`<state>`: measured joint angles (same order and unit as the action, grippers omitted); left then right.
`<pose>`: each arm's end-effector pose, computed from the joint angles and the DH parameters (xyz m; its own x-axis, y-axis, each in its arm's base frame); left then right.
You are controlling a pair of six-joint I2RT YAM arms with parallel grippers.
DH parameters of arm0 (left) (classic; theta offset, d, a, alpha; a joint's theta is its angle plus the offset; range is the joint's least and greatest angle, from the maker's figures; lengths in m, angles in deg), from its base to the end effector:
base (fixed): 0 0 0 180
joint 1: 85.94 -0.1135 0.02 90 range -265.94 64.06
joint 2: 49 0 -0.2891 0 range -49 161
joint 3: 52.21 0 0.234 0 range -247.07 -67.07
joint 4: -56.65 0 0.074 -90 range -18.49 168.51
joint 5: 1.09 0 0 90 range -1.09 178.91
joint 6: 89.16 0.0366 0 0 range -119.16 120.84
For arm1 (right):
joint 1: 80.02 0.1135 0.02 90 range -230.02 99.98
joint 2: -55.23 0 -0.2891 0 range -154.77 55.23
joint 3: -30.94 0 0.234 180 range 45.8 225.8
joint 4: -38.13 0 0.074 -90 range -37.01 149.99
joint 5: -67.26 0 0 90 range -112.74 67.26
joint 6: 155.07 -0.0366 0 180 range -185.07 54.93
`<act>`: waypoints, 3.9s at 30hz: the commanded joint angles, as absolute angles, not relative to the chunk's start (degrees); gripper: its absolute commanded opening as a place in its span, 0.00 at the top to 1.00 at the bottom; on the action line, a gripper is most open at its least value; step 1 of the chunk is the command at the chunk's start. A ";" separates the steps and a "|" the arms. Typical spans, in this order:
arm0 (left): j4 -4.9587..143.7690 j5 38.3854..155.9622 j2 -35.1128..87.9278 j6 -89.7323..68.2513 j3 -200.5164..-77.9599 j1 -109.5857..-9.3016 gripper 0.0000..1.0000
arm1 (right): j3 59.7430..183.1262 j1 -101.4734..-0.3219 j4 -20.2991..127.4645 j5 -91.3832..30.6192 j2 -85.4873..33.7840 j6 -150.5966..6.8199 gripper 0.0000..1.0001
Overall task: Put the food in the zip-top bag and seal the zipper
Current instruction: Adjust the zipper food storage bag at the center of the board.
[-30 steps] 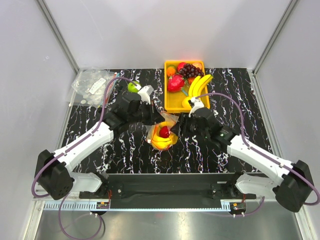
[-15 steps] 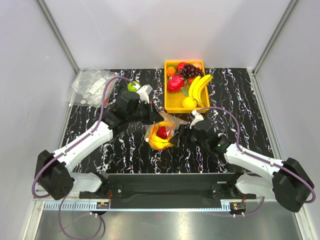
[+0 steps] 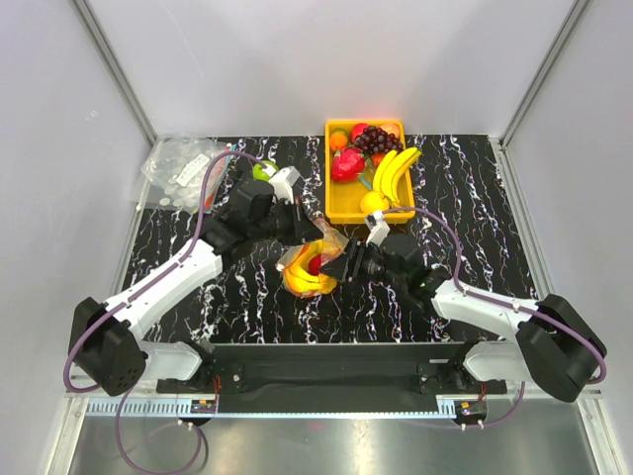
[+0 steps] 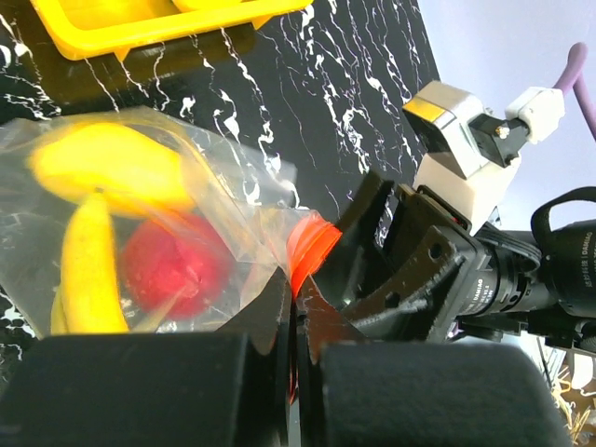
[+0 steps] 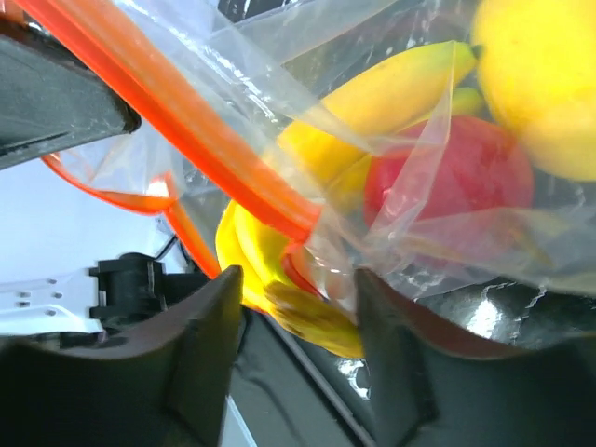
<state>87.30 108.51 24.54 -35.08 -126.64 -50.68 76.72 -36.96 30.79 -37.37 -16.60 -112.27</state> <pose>0.2103 -0.1637 0.3405 -0.7868 -0.1206 -0.6053 0.3952 0.6549 -0.6441 0.1718 0.1731 0.2503 -0.7722 0.2501 -0.5841 -0.3956 0.5301 0.7500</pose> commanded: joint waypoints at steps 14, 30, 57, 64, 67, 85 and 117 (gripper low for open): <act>86.01 111.50 21.93 -34.84 -132.72 -51.49 1.00 | 78.95 -36.08 34.01 -40.59 -13.15 -105.42 0.46; 87.16 110.45 21.75 -34.40 -133.07 -51.49 1.00 | 70.50 -36.08 29.09 -36.62 -8.84 -106.73 0.25; 85.48 108.60 24.04 -35.02 -128.77 -49.65 1.00 | 82.18 -35.55 29.70 -42.69 -13.58 -108.93 0.73; 86.53 107.46 23.16 -35.72 -128.33 -45.96 1.00 | 86.31 -35.46 35.03 -35.59 -15.96 -109.55 0.70; 87.33 107.37 22.11 -35.72 -128.33 -45.51 1.00 | 87.63 -35.46 39.60 -31.02 -15.79 -109.64 0.67; 90.93 107.46 22.63 -34.40 -130.88 -48.06 1.00 | 88.60 -35.46 52.71 -24.41 -4.45 -103.31 0.37; 90.67 102.89 24.04 -34.67 -131.58 -48.15 1.00 | 86.67 -33.01 55.36 -18.97 -7.88 -111.21 0.63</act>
